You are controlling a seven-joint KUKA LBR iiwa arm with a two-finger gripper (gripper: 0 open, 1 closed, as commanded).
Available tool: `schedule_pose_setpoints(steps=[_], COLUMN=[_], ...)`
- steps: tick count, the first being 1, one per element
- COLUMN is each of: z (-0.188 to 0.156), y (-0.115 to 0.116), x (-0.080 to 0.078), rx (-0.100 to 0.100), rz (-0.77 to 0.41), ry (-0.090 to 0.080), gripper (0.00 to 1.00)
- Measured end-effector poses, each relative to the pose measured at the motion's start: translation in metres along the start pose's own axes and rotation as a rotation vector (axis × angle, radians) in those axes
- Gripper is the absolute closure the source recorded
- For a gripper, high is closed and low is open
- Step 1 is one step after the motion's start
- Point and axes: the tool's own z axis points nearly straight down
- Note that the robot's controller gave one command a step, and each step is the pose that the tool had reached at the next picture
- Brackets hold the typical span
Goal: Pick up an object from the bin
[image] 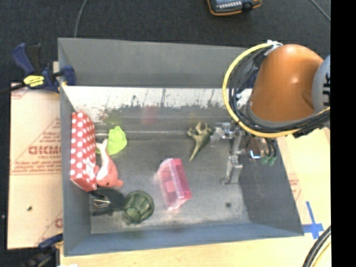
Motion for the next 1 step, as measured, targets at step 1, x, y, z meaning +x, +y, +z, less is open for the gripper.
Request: schedule_pose_setpoints(steps=[1], z=[-0.0029], y=[0.0000], x=[-0.0006], rx=[0.001], rz=[-0.001], ry=[-0.005], gripper=[0.00])
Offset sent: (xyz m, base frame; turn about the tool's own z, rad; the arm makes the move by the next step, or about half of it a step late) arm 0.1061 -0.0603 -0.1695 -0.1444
